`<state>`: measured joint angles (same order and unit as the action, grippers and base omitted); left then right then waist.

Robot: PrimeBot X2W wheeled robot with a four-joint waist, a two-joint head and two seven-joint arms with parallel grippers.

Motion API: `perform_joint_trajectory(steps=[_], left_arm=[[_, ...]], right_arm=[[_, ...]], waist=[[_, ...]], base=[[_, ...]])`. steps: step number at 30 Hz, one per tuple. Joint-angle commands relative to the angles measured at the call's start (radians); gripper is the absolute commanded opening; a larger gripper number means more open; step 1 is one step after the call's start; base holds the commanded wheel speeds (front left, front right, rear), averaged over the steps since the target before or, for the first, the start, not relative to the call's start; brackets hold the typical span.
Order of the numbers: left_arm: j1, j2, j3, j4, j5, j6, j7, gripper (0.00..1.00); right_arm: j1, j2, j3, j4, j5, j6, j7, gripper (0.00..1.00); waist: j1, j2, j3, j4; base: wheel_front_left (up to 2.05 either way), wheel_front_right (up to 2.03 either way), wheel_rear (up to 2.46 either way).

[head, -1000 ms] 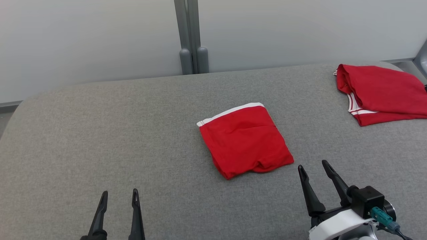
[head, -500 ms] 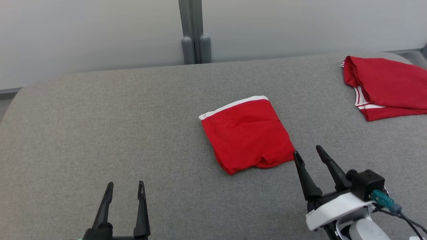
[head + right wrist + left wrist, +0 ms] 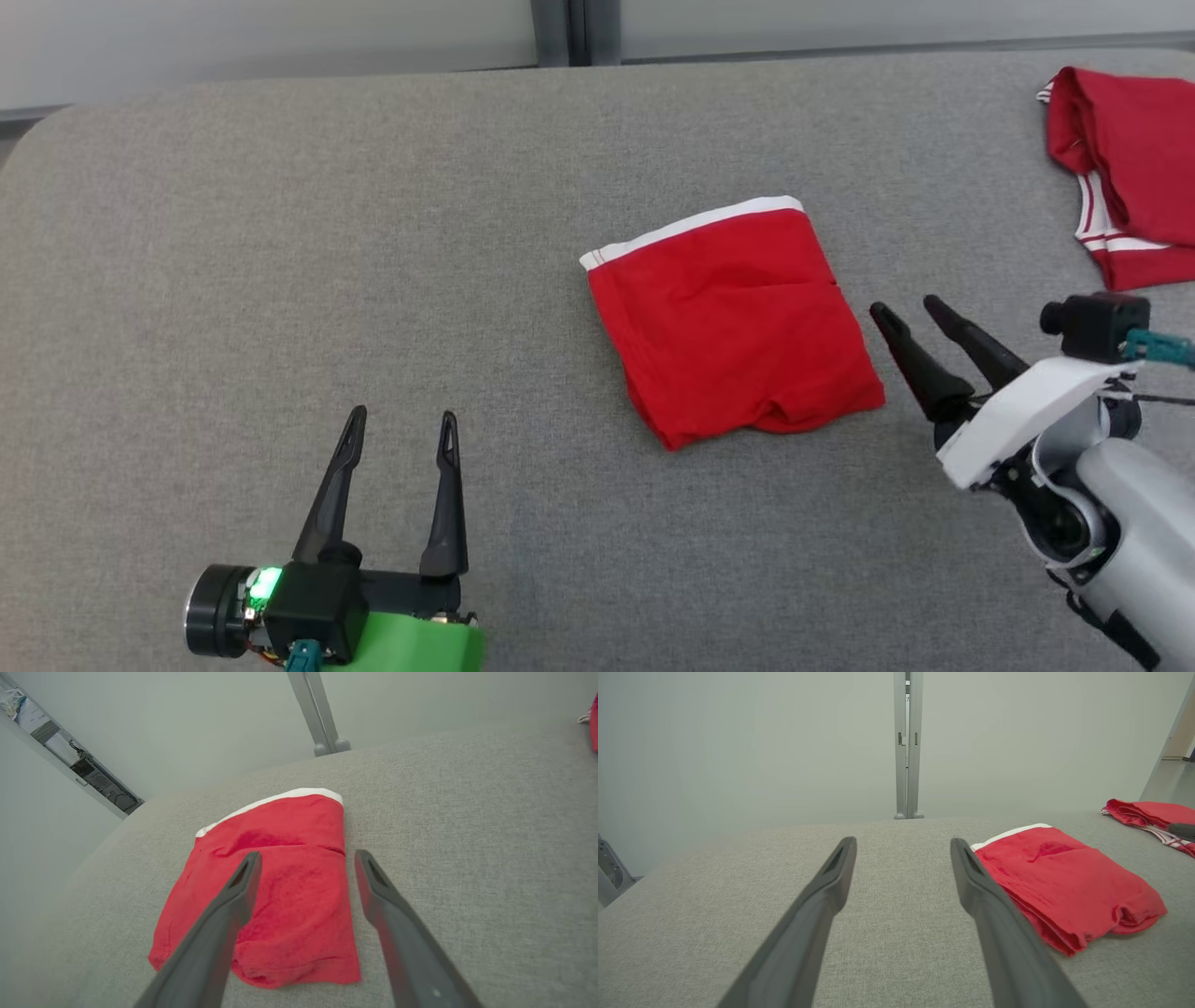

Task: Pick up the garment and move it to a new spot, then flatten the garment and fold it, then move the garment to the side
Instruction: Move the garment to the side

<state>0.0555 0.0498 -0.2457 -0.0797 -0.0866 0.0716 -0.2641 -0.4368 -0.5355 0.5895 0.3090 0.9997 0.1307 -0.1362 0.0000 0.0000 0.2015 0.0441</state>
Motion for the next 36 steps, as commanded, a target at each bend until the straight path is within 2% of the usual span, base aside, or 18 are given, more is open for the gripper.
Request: perform_joint_trajectory(steps=[1,4,8,16,22,25,26,36], left_arm=[[-0.025,0.002,-0.006,-0.001,0.001,0.008,0.0,1.0],[-0.045,0.002,-0.026,-0.002,0.001,0.009,0.0,1.0],[-0.072,0.002,-0.045,0.002,-0.004,0.01,0.0,1.0],[-0.107,0.002,-0.084,0.007,-0.004,0.01,0.0,1.0],[-0.122,0.002,-0.103,0.015,-0.012,0.017,0.0,1.0],[-0.126,0.002,-0.105,0.017,-0.011,0.02,0.0,1.0],[-0.128,0.002,-0.104,0.017,-0.011,0.023,0.0,1.0],[-0.145,0.002,-0.092,0.003,0.009,0.012,0.0,1.0]], right_arm=[[-0.021,-0.021,0.014,-0.005,0.064,0.0,0.03,1.0],[-0.073,-0.074,0.03,-0.013,0.206,0.0,0.103,1.0],[-0.121,-0.123,0.043,-0.008,0.323,0.0,0.173,1.0],[-0.189,-0.163,0.086,0.035,0.398,0.0,0.222,1.0],[-0.218,-0.162,0.124,0.082,0.426,0.0,0.247,1.0],[-0.224,-0.156,0.145,0.078,0.44,0.0,0.264,0.1],[-0.229,-0.157,0.15,0.073,0.446,0.0,0.265,0.0],[-0.336,-0.234,0.155,0.043,0.387,0.0,0.164,0.0]], waist=[[0.0,0.0,0.064,0.045],[0.0,0.0,0.097,0.061],[0.0,0.0,0.133,0.081],[0.0,0.0,0.172,0.109],[0.0,0.0,0.191,0.124],[0.0,0.0,0.197,0.126],[0.0,0.0,0.198,0.125],[0.0,0.0,0.246,0.068]], base=[[0.0,0.0,0.0],[0.0,0.0,0.0],[0.0,0.0,0.0],[0.0,0.0,0.0],[0.0,0.0,0.0],[0.0,0.0,0.0],[0.0,0.0,0.0],[0.0,0.0,0.0]])
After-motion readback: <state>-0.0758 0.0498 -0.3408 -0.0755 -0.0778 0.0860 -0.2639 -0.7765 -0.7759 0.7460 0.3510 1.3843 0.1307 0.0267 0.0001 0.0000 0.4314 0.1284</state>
